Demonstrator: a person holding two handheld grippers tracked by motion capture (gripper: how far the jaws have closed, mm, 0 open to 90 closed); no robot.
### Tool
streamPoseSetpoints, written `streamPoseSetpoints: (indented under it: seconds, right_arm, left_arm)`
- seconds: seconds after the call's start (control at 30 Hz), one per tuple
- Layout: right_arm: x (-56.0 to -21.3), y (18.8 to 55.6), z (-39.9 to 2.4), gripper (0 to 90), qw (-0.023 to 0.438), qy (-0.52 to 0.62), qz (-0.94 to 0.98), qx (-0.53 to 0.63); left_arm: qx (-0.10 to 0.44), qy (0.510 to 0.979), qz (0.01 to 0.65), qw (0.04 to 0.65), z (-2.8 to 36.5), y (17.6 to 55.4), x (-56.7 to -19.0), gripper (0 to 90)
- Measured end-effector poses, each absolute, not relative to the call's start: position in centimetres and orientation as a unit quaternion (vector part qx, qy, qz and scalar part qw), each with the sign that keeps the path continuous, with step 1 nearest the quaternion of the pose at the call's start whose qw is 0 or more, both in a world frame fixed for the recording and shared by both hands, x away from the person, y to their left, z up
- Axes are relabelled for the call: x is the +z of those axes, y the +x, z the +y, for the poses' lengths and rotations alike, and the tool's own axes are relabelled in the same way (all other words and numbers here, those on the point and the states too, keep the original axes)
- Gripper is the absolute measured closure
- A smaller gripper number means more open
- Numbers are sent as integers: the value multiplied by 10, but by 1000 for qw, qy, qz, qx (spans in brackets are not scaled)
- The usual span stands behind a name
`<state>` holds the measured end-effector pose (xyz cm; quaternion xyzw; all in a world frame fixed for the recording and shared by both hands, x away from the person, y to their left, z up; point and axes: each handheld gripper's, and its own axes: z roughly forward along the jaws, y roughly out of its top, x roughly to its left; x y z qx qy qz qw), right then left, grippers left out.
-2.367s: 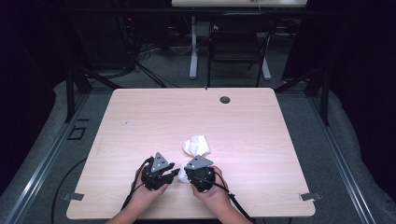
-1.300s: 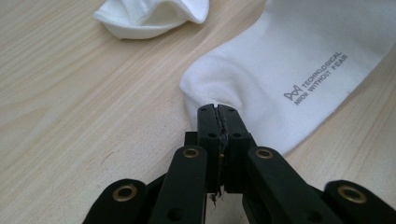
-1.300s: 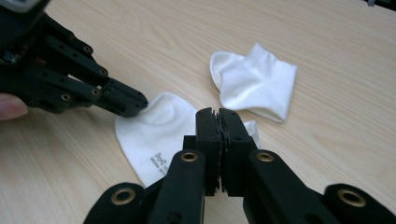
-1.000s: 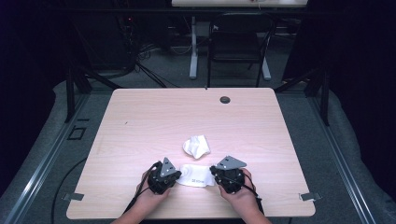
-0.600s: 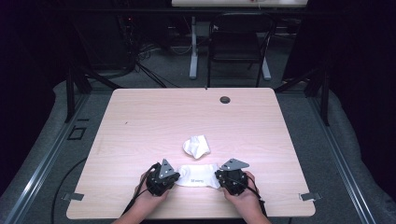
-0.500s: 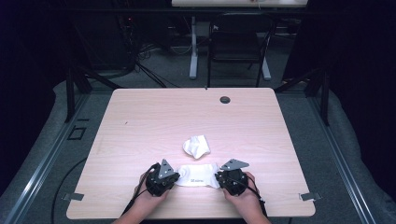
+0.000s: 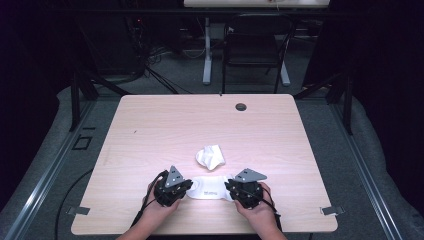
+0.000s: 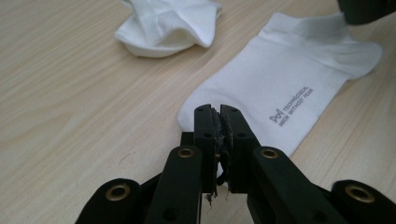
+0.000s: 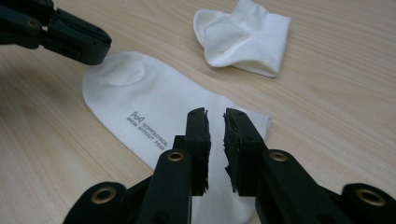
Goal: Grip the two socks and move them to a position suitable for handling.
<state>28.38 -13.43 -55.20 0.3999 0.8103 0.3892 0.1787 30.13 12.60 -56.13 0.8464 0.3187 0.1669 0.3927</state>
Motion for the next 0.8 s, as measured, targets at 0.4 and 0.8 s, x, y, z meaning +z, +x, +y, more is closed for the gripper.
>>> streamPoseSetpoints:
  seconds: [0.4,0.8]
  right_arm:
    - [-571,297,-136,779,167,418,821,350]
    - [-576,292,-142,792,142,433,822,342]
  left_arm:
    - [158,870,295,361,117,304,-578,851]
    - [140,867,307,367,124,297,-580,855]
